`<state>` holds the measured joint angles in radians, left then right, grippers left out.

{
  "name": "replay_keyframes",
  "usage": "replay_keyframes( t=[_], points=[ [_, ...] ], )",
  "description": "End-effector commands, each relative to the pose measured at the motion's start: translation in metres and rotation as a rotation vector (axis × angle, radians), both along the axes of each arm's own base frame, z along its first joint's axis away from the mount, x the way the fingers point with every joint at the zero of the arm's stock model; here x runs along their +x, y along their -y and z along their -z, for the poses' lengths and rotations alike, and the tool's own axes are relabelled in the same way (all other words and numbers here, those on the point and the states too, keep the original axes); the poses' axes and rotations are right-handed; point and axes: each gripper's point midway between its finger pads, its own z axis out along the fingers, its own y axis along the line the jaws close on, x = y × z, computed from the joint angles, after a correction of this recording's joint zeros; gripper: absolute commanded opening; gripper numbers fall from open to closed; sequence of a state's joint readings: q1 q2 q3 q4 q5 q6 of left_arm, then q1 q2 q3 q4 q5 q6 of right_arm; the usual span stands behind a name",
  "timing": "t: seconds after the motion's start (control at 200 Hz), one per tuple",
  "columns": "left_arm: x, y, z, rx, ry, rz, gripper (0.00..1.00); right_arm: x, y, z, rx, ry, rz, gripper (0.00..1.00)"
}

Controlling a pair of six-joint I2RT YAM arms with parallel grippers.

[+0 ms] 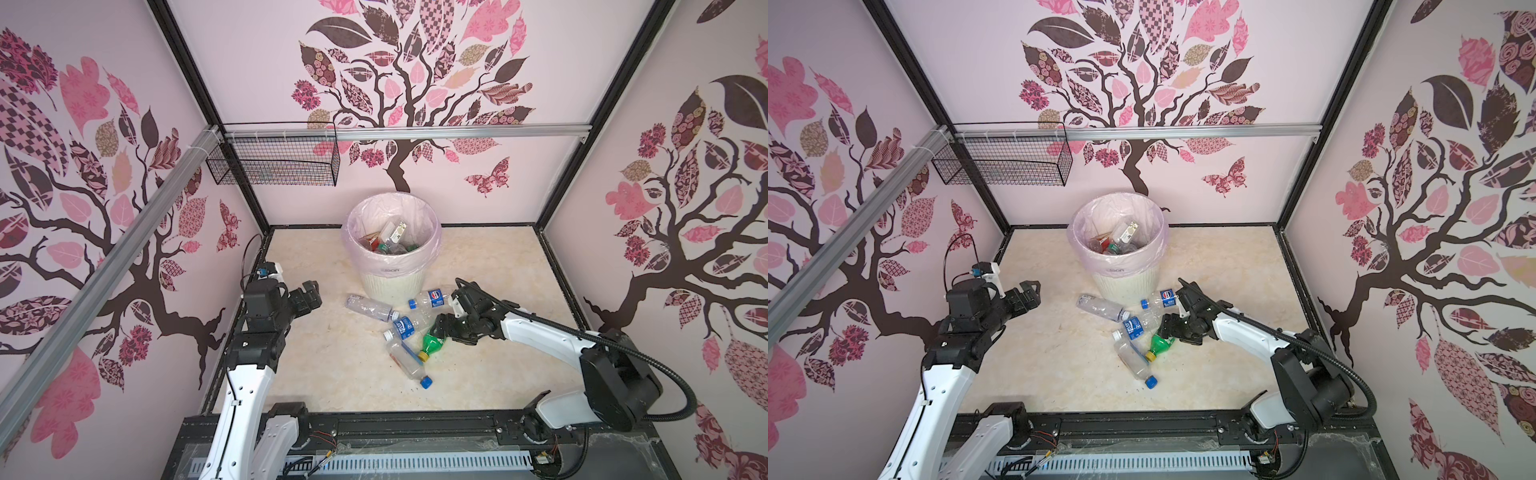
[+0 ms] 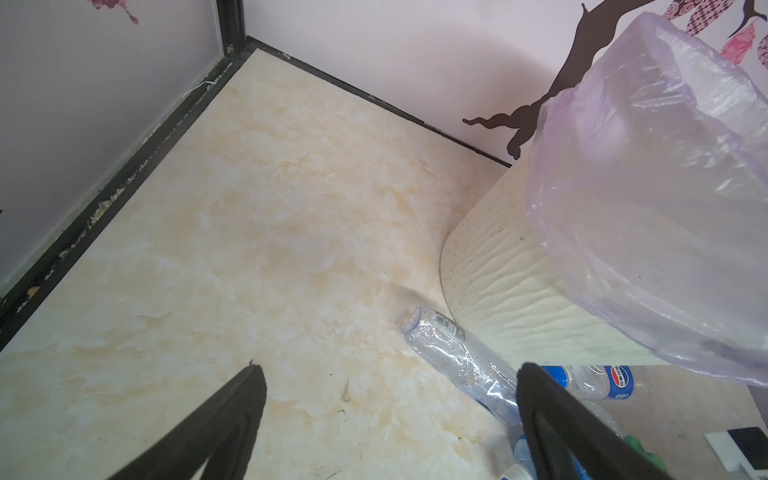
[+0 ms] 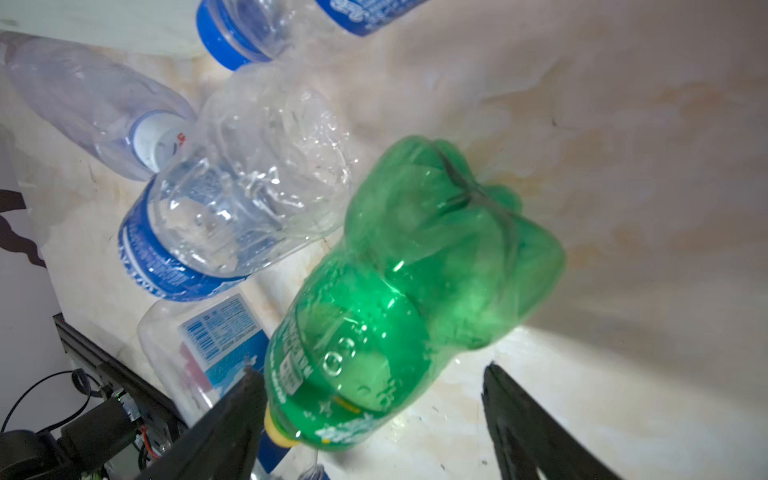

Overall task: Throw the plastic bottles in the bin
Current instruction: 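Close the right gripper on the green soda bottle and lift it, then carry the green bottle with the right gripper over the bin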

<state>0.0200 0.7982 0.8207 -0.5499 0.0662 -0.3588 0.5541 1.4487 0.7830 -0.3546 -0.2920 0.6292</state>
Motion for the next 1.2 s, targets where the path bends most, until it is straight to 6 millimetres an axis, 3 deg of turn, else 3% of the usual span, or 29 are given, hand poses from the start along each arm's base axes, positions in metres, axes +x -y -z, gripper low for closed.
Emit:
replay_keyframes(
  t=[0.0,0.42,0.75,0.925,1.191],
  points=[
    [0.001,0.001,0.006,-0.006,0.002,0.01,0.98,0.001,-0.001,0.012,-0.01,-0.019,0.006,0.82],
    [-0.005,-0.002,0.005,0.01,0.003,-0.001,0.98,0.012,0.016,0.037,-0.162,-0.001,-0.011,0.73],
    [-0.007,0.0,0.009,0.006,-0.007,0.003,0.98,0.02,0.037,0.032,-0.284,0.058,-0.006,0.62],
    [-0.008,0.001,0.011,0.004,-0.014,0.011,0.98,0.036,0.046,0.003,-0.31,0.177,0.029,0.57],
    [-0.011,0.004,0.017,-0.011,-0.032,0.026,0.98,0.062,0.059,-0.071,-0.233,0.337,0.082,0.56]
  ],
)
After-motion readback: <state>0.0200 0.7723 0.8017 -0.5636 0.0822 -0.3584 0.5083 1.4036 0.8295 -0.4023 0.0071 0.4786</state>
